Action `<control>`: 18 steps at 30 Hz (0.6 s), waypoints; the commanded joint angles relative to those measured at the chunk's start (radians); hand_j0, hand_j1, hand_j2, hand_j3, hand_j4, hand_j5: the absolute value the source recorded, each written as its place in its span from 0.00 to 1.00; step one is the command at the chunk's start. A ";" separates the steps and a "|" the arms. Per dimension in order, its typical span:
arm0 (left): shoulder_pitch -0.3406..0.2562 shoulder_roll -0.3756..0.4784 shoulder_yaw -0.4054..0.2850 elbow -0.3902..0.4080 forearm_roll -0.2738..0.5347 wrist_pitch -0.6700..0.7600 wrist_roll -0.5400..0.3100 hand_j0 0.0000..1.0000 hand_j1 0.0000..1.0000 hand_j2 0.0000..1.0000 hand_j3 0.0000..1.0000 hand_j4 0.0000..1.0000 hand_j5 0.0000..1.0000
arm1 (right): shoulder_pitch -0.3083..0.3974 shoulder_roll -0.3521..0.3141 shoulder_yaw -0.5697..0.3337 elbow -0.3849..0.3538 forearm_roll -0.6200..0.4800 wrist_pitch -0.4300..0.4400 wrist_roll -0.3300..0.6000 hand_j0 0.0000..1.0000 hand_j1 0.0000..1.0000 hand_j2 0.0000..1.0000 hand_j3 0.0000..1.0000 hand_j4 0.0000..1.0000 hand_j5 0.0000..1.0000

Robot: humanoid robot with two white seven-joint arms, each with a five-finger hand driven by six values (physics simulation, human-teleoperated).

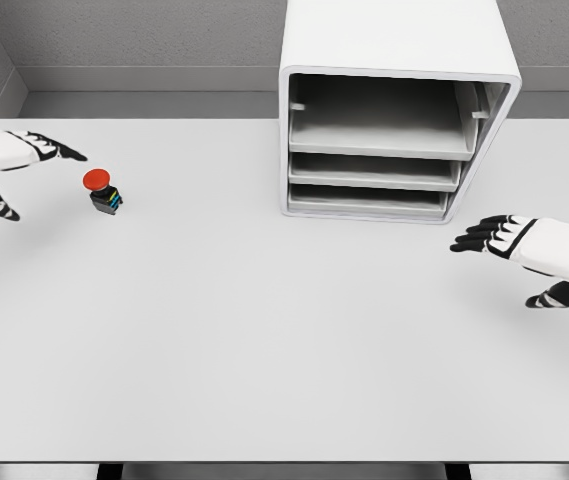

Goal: Slide open multi-storey tabletop storage cabinets and put open load switch and slide close multi-storey tabletop storage cabinets

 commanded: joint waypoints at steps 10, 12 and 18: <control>-0.114 -0.214 -0.005 0.167 -0.097 0.002 -0.012 1.00 1.00 1.00 1.00 1.00 1.00 | -0.271 0.001 0.293 -0.002 -0.011 0.003 0.000 1.00 1.00 1.00 1.00 1.00 1.00; -0.121 -0.266 -0.007 0.172 -0.140 0.002 -0.012 1.00 1.00 1.00 1.00 1.00 1.00 | -0.296 0.007 0.307 -0.002 -0.012 0.003 0.000 1.00 1.00 1.00 1.00 1.00 1.00; -0.110 -0.263 -0.033 0.207 -0.228 0.002 -0.012 1.00 1.00 1.00 1.00 1.00 1.00 | -0.405 0.017 0.405 -0.002 -0.015 0.003 0.000 1.00 1.00 1.00 1.00 1.00 1.00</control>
